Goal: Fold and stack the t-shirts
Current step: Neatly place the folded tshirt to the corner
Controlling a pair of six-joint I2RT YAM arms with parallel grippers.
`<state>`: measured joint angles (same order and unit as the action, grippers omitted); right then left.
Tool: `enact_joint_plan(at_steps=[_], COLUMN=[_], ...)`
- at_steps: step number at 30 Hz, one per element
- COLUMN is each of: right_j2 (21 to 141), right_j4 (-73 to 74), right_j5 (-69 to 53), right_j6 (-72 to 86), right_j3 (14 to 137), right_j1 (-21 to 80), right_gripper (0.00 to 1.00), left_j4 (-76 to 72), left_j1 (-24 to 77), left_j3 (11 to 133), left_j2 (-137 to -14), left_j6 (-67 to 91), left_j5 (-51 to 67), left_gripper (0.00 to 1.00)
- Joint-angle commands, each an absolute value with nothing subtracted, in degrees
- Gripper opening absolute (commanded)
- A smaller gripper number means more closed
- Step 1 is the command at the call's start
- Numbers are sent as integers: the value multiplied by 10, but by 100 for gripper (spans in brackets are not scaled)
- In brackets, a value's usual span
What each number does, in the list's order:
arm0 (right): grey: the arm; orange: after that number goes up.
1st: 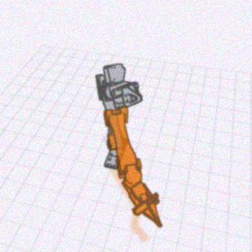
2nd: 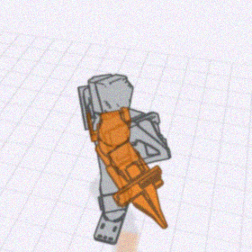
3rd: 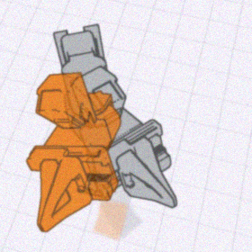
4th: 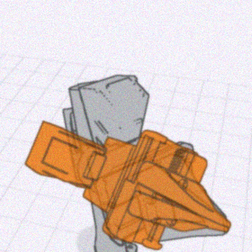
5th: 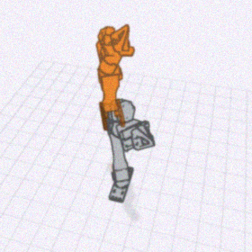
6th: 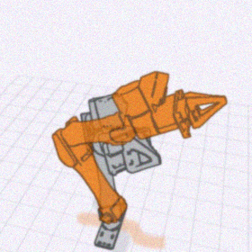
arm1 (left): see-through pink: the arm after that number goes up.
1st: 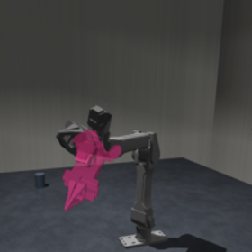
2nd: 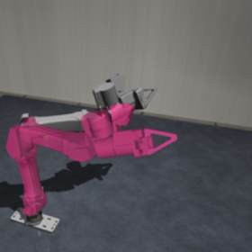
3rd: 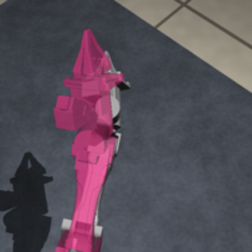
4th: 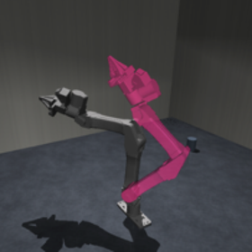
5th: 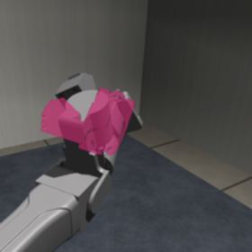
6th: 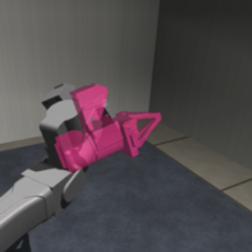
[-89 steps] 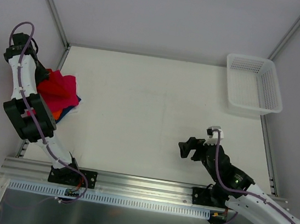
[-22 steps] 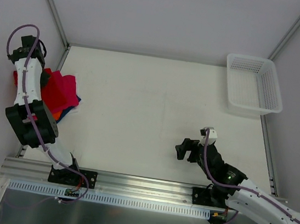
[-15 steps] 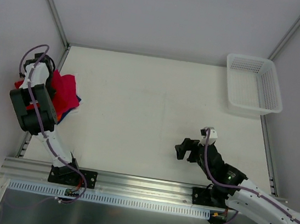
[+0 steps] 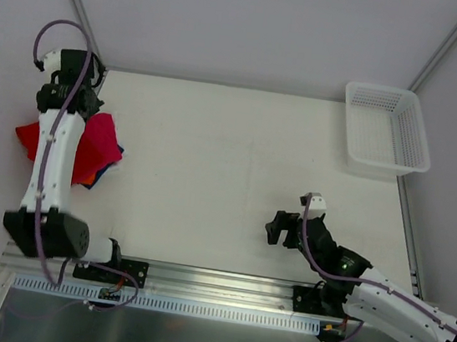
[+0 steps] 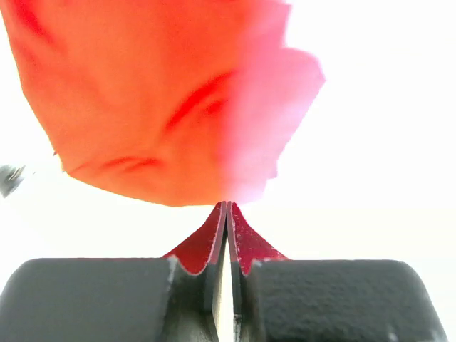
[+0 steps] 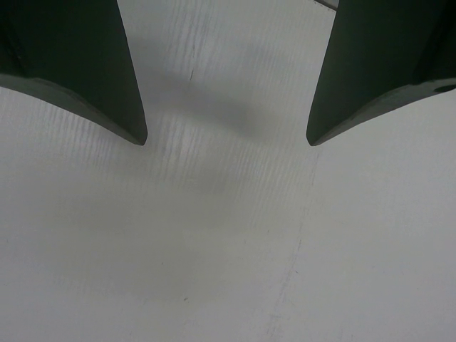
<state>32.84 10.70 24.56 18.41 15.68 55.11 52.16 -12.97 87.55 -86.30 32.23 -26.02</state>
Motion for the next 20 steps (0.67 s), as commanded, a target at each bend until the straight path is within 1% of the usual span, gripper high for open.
enact_joint_plan(at_steps=[1,2,3,4,5,6,7,8,9,12,15,17,20], right_j2=[348,352,355,358,365,370,376,391,401,447,505,535,591], right_j4=[98,98,95,91,80,74,69,57,55,50,48,57,87], right_j5=[243,242,241,242,239,239,239,241,242,256,277,300,348], right_j6=[179,179,179,184,185,185,185,185,185,185,182,178,173], right_j3=[199,203,205,207,206,205,205,206,207,227,259,293,331], right_j1=[558,560,562,565,567,569,571,574,579,597,620,633,668], right_gripper=[99,100,99,100,99,100,99,99,100,100,100,100,100], left_j4=[519,515,491,474,456,432,385,365,348,308,286,272,264], left_j1=[-50,-31,-13,22,40,58,91,106,120,166,191,206,260], left_j3=[920,910,869,839,764,719,677,598,561,450,404,403,412], left_j2=[-661,-630,-571,-543,-510,-449,-419,-390,-341,-278,-276,-291,-324], left_j6=[336,341,338,336,337,334,333,334,334,329,339,348,340], left_j5=[-254,-214,-187,-159,-114,-92,-77,-66,-49,-43,-23,-29,-86], left_gripper=[0,0,0,0,0,0,0,0,0,0,0,0,0])
